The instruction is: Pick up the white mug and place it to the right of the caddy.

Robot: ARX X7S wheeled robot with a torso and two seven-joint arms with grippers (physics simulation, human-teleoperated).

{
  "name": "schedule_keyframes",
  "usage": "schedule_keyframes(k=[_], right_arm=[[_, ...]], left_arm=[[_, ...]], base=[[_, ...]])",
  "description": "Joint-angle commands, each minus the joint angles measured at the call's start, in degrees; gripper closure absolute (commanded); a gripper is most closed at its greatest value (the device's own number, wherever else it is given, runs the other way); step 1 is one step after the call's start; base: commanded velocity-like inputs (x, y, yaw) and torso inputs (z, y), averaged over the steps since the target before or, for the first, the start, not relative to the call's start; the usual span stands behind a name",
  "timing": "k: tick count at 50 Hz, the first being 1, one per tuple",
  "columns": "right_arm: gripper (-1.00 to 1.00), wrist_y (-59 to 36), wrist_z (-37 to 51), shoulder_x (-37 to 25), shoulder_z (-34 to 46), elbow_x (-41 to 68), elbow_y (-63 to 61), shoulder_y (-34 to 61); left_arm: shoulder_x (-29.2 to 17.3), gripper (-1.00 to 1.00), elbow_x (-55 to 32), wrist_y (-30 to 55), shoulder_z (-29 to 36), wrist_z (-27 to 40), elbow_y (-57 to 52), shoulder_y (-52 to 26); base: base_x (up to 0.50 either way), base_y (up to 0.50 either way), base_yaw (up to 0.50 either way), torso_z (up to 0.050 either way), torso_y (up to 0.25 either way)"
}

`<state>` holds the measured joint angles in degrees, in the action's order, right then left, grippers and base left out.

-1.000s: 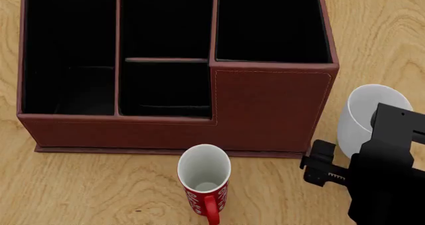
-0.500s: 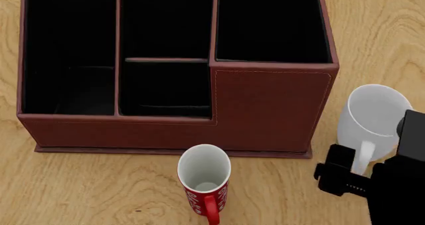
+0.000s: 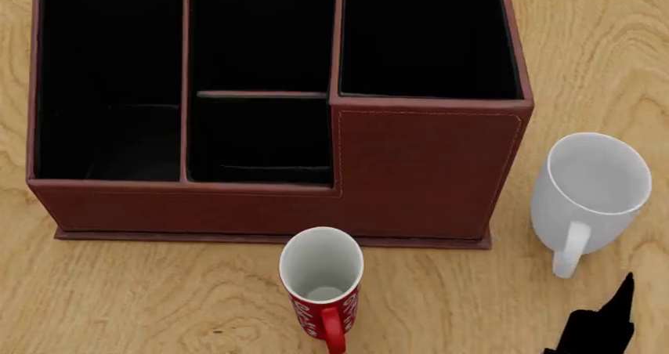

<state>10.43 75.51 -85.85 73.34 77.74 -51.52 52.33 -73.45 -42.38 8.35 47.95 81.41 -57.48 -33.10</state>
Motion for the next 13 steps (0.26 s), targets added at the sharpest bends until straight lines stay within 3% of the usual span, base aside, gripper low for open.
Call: schedule_keyframes(k=[1,5,13], right_arm=[[-1.0,10.4,9.2,-4.1,10.0,-29.4,-8.5,-11.7],[-1.0,13.5,13.6,-4.1,16.7,-46.1,-8.5,-18.4],[-1.0,8.5,14.5,-4.1,18.5,-56.3,-8.5,-20.3]], left_arm=[[-0.2,-1.0,1.0,0.0,0.5,0.5,-1.7,0.3],[0.6,-1.0,1.8,0.2,1.4,0.2,-2.1,0.3],[2.4,-1.0,4.1,-0.5,3.6,-0.8,-1.7,1.1]], base=[[0.0,0.0,0.0,0.0,0.0],[0.0,0.0,0.0,0.0,0.0],[0.0,0.0,0.0,0.0,-0.001]])
